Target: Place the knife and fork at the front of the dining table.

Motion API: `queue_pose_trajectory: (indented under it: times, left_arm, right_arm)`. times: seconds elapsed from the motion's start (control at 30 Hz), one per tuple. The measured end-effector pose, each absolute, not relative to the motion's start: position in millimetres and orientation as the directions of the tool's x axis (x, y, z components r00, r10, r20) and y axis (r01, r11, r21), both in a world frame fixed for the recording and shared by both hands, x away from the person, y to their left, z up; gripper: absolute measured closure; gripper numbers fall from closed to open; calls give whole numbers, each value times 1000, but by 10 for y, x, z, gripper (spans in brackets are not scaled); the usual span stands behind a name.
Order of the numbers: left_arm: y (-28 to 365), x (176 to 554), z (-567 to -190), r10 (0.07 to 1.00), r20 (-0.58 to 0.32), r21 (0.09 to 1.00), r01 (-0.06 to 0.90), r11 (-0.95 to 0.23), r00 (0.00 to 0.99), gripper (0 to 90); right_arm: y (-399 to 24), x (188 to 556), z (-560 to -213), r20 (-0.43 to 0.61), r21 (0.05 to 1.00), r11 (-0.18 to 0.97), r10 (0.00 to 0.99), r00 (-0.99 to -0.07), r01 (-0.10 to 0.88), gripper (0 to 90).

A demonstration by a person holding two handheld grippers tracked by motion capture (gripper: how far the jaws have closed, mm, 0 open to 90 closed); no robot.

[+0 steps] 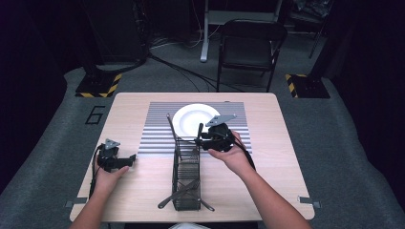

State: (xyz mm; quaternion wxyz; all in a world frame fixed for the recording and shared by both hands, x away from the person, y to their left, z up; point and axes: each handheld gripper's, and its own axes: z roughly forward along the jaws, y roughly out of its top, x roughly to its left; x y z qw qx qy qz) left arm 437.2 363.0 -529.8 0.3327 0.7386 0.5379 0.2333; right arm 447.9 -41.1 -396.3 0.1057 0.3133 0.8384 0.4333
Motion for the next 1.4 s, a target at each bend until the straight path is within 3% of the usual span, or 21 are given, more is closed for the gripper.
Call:
queue_pose_trajectory:
  times: [0.5, 0.87, 1.4]
  left_arm:
    - [3629, 4371, -5297, 949, -13, 742, 639, -203, 315, 99]
    - [3630, 4370, -5293, 947, -13, 738, 642, -208, 321, 100]
    - [3630, 4370, -5293, 947, -13, 738, 642, -208, 321, 100]
  right_arm:
    - [-313, 4553, -3907, 87, 802, 433, 598, -797, 412, 701]
    - [-317, 4530, -3858, 60, 807, 443, 596, -801, 391, 834]
    - [-245, 4404, -3986, 49, 794, 478, 566, -823, 376, 843]
